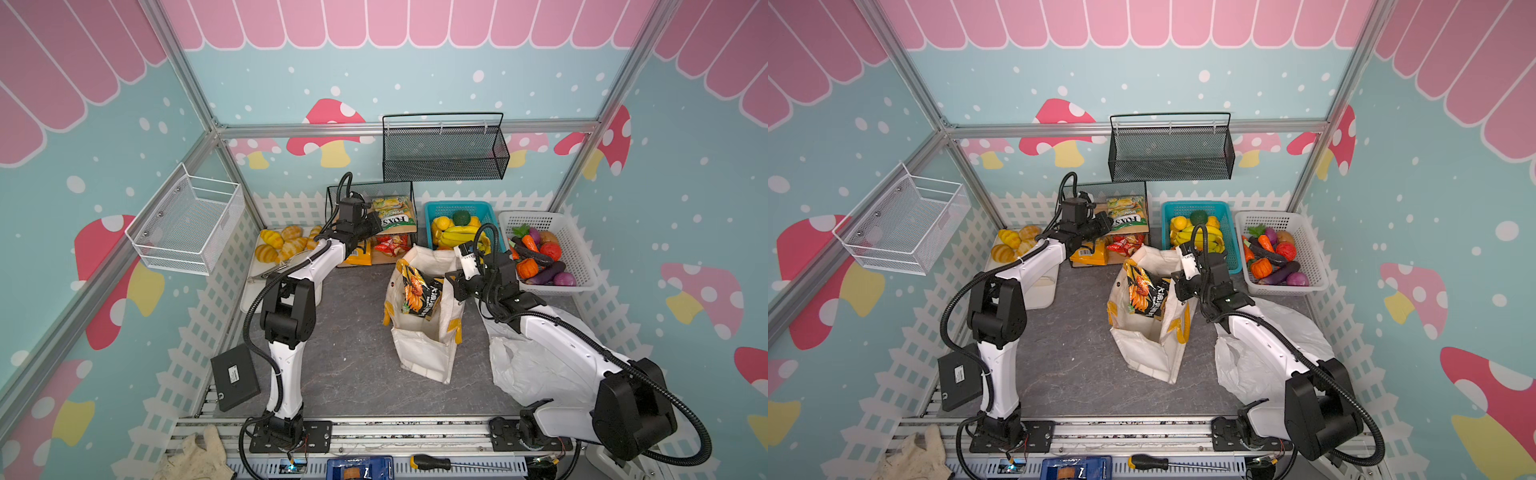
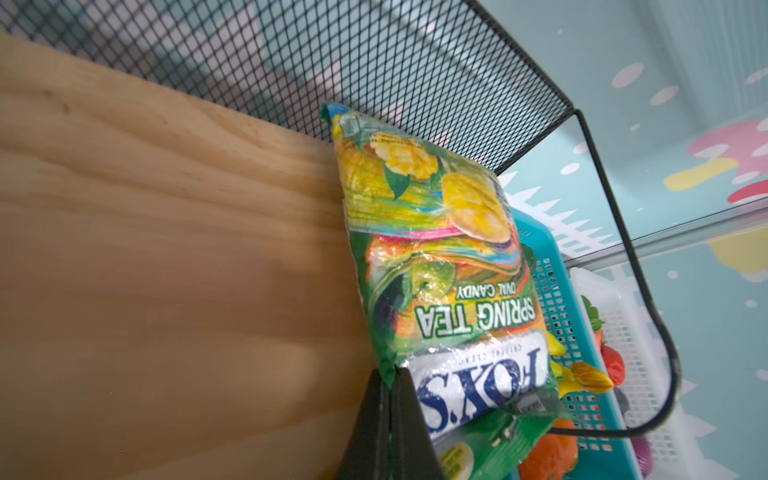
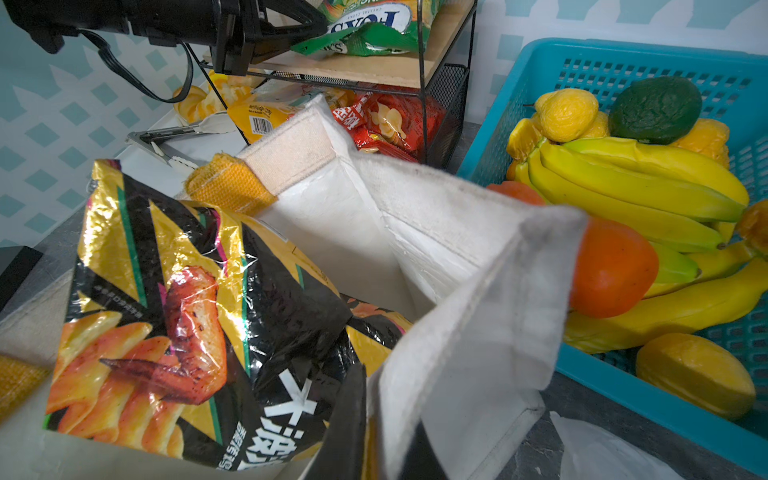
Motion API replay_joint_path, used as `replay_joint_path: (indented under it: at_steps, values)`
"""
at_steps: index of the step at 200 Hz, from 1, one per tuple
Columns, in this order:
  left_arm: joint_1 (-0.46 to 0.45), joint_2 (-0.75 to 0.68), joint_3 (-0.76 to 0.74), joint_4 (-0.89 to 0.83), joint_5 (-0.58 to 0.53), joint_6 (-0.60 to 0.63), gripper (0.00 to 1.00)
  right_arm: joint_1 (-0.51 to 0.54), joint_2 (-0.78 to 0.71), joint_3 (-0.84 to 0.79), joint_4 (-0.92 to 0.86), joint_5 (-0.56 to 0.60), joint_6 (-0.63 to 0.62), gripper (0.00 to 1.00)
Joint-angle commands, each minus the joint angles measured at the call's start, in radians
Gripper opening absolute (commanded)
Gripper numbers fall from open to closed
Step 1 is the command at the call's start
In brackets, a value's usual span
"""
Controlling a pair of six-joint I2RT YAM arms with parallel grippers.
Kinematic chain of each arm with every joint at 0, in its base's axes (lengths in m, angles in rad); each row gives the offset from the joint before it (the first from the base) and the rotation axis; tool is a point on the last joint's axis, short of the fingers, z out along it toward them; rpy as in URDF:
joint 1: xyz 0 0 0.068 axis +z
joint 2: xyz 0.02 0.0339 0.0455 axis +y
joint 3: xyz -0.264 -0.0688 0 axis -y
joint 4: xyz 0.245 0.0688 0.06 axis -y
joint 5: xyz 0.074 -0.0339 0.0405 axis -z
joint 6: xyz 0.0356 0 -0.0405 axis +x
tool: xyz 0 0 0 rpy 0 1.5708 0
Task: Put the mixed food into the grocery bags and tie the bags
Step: 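Grasp the green FOX'S Spring Tea candy bag on the rack shelf with the left gripper, then carry the candy bag over the tote and drop it in with the left gripper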
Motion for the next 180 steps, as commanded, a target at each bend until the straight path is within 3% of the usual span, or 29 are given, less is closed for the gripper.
replay_joint_path:
  at_steps: [1, 46, 83, 124, 180]
  values:
    - [0.009, -0.12, -0.107, 0.096, -0.015, -0.024, 0.0, -0.002, -0.027, -0.016, -0.001, 0.028, -0.004, 0.02]
    - [0.012, -0.404, -0.367, 0.207, -0.012, -0.013, 0.0, -0.003, -0.054, -0.026, 0.001, 0.083, 0.02, 0.02]
    - [0.0, -0.649, -0.489, 0.124, 0.002, 0.073, 0.0, -0.003, -0.039, -0.015, 0.018, 0.042, 0.036, 0.02]
    - [-0.065, -0.873, -0.451, -0.129, -0.001, 0.28, 0.0, -0.003, -0.01, -0.004, 0.012, 0.003, 0.033, 0.02]
    - [-0.261, -0.922, -0.326, -0.332, 0.223, 0.546, 0.0, -0.012, -0.008, 0.022, -0.013, -0.079, 0.022, 0.02]
